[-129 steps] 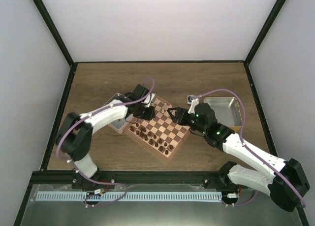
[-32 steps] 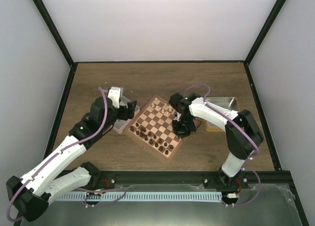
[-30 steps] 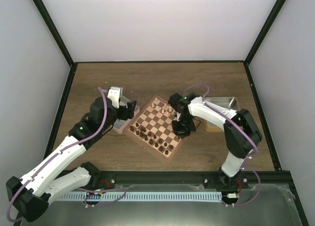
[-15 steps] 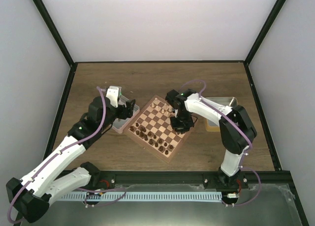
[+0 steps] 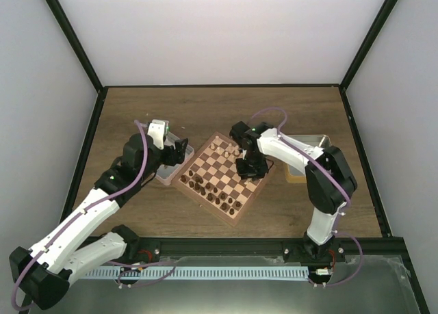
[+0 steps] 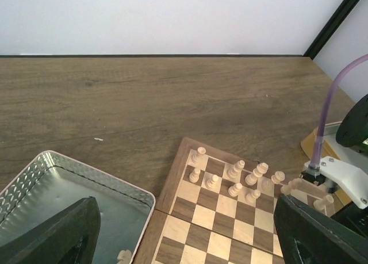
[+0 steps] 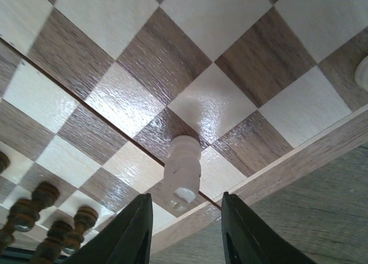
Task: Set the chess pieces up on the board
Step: Place the chess piece on the chessboard, then move the chess piece to the chessboard.
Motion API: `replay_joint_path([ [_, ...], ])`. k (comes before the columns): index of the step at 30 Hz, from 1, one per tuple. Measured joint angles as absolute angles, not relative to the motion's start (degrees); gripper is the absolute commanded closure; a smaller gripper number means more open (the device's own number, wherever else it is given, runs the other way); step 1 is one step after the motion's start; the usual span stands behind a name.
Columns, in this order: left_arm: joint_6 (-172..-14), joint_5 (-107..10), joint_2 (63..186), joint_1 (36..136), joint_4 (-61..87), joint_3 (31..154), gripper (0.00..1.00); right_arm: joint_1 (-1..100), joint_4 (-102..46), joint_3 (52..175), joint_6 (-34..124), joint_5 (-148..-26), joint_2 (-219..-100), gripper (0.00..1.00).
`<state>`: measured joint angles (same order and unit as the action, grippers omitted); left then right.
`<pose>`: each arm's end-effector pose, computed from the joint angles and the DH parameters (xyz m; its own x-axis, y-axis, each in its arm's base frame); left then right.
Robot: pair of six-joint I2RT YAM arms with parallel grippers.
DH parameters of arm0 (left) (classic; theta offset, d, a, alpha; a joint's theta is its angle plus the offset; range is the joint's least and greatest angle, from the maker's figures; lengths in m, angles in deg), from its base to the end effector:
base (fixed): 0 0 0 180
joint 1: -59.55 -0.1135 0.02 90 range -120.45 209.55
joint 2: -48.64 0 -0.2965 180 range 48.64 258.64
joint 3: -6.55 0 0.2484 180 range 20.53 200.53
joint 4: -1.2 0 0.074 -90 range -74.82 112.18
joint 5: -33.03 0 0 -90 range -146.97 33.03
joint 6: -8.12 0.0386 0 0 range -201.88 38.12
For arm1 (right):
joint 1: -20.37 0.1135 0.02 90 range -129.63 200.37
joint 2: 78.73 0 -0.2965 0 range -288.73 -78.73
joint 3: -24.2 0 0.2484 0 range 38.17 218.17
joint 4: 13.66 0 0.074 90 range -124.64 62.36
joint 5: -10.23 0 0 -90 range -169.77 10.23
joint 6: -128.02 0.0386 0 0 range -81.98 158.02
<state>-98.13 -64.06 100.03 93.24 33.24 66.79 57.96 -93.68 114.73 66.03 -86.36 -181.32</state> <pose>0.1555 -0.0979 0.3392 -0.4422 -0.0390 -0.8961 0.3462 0.9142 -0.2106 0.2536 0.2008 0.2387 -0.9822 -0.1673 0.0859 -0.1602 0.9835 0.0842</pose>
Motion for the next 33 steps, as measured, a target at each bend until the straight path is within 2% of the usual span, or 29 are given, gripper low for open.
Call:
replay_joint_path([
  [4, -98.2, -63.9, 100.0, 93.2, 32.9, 66.7, 0.15, 58.0, -91.4, 113.8, 66.4, -86.3, -179.7, 0.65],
  [19, -98.2, -63.8, 100.0, 92.9, 32.0, 66.3, 0.15, 58.0, -84.9, 108.9, 69.1, -83.2, -179.0, 0.84],
  [33, -98.2, -63.3, 100.1, 92.5, 31.9, 66.1, 0.15, 57.9, -80.4, 106.6, 73.0, -72.8, -175.9, 0.86],
])
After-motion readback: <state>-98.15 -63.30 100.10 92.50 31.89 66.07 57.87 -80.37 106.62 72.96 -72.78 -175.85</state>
